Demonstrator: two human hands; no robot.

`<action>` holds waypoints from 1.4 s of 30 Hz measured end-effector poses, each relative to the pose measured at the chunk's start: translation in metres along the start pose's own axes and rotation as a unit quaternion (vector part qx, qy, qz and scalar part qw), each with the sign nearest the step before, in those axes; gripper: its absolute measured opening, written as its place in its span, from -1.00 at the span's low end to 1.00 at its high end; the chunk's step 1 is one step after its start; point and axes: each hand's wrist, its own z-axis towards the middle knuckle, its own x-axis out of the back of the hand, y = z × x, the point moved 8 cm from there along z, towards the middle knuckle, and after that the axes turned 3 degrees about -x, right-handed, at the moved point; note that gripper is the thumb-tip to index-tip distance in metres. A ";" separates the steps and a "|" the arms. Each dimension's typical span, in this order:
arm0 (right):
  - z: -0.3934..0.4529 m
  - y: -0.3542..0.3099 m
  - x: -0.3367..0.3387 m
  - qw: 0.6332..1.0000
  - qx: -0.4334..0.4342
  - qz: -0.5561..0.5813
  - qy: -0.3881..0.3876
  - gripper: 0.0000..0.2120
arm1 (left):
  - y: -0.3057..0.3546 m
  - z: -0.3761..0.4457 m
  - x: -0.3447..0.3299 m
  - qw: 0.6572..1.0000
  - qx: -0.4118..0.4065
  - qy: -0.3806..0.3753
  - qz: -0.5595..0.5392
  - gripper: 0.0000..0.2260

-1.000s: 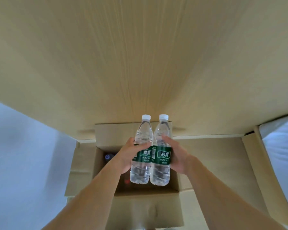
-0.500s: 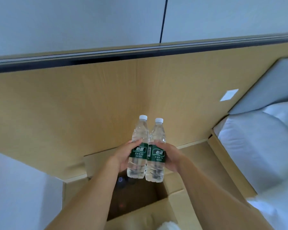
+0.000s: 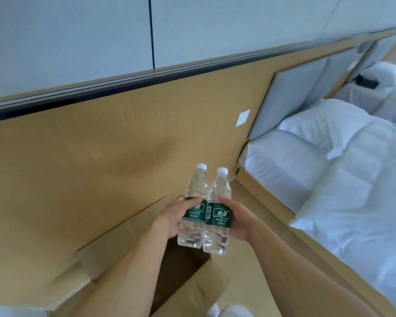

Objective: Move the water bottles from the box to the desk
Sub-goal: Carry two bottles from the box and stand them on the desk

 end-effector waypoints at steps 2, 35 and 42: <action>-0.012 0.001 0.019 1.000 0.010 0.012 0.023 -0.42 | -0.002 0.002 -0.020 1.000 0.004 -0.021 0.006 -0.52; -0.438 0.179 0.424 0.890 0.267 0.234 0.287 -0.50 | -0.215 -0.125 -0.571 0.859 0.076 -0.408 0.299 -0.51; -0.538 0.255 0.491 0.844 0.296 0.274 0.353 -0.22 | -0.294 -0.188 -0.685 0.801 0.092 -0.477 0.350 -0.55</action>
